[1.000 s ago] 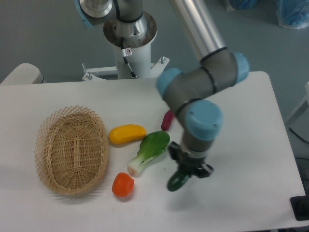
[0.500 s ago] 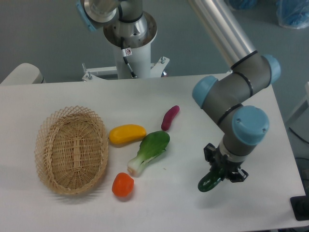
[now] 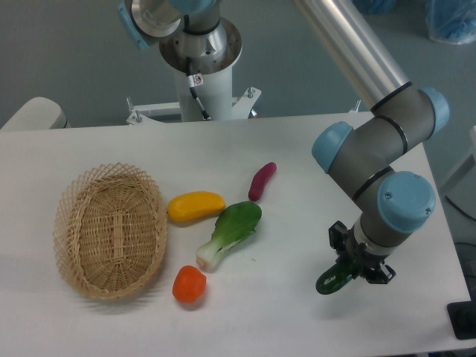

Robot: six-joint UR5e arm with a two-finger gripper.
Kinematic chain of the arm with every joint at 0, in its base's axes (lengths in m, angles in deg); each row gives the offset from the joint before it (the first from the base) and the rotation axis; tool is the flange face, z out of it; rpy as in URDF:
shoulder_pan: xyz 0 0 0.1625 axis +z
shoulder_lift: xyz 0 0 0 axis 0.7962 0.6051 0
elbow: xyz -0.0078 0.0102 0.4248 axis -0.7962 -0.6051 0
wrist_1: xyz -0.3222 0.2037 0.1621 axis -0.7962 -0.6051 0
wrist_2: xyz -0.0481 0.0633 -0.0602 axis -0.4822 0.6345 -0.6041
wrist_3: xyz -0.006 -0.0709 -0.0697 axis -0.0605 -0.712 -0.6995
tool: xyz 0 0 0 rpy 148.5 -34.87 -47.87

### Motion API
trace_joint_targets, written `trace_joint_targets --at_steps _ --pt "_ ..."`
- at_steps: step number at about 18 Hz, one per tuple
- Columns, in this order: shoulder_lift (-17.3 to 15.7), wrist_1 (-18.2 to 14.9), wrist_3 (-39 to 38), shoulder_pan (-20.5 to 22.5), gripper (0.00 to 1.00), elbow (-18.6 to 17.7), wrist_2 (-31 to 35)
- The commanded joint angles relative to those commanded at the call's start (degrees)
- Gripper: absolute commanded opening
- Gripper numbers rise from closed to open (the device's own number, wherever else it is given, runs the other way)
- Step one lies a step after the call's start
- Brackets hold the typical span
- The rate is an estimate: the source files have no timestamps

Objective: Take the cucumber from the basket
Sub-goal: 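Hold the cucumber and move the gripper back toward its start position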

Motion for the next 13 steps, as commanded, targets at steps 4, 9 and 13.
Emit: trace_joint_targets --at_steps 4,9,13 --pt "0.0 0.2 2.2 0.0 0.26 -0.3 0.2" --pt "-0.1 0.9 3.0 -0.3 0.26 -0.5 0.1" --pt "-0.2 1.5 3.0 -0.3 0.27 -1.1 0.0"
